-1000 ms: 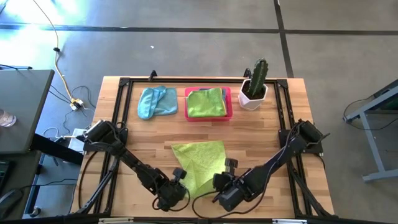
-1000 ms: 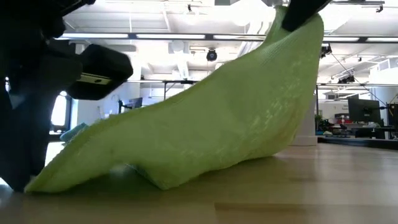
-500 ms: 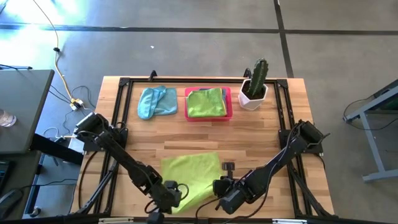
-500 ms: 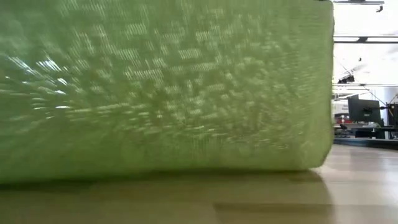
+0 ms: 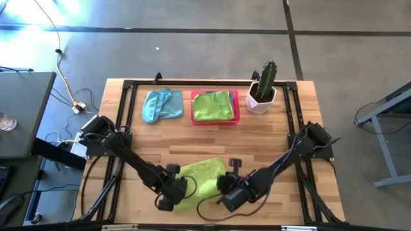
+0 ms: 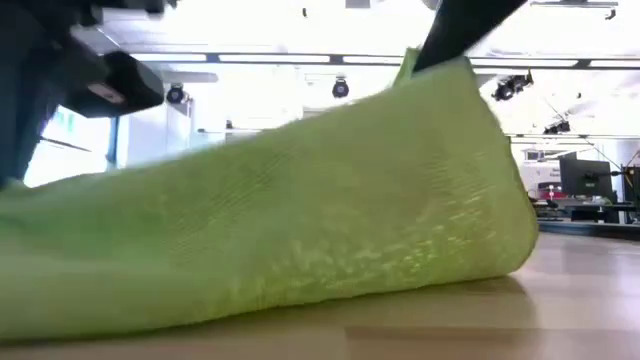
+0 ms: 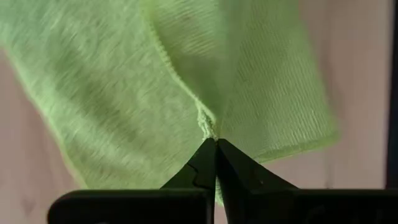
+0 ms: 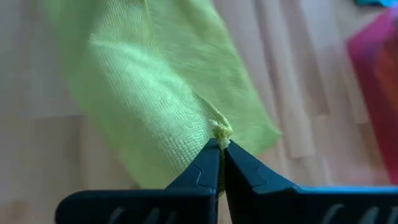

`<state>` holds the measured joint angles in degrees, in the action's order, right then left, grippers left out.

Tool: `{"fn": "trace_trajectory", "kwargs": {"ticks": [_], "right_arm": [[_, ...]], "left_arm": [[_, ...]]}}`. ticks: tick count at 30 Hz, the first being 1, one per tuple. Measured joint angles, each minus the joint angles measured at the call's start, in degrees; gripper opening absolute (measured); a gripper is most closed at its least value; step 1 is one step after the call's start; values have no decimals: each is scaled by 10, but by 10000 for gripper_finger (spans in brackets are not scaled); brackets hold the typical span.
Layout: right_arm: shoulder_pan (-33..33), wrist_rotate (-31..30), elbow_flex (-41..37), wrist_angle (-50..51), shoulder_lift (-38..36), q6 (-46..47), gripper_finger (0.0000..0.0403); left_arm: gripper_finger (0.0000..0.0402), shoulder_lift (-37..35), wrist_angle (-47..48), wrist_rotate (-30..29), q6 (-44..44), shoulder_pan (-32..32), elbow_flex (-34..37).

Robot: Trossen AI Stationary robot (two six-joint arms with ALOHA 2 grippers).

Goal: Fold microfiber towels
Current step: Fold the light green microfiber cloth

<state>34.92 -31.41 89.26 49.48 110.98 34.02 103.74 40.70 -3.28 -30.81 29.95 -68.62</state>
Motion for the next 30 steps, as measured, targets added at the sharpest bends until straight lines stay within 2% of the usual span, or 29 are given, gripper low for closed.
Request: {"fn": "trace_trajectory", "kwargs": {"ticks": [7,13,21,30], "right_arm": [[-59,-20,-64,-45,0,-32,0],[-91,4,-94,-84,0,-58,0],[-109,17,-97,-110,0,-61,0],[-132,29,-97,-110,0,-71,0]], "left_arm": [[1,0,29,20,-6,-19,15],[1,0,41,-1,-10,-41,35],[1,0,95,0,-5,-69,34],[1,0,103,-5,-2,-82,34]]}}
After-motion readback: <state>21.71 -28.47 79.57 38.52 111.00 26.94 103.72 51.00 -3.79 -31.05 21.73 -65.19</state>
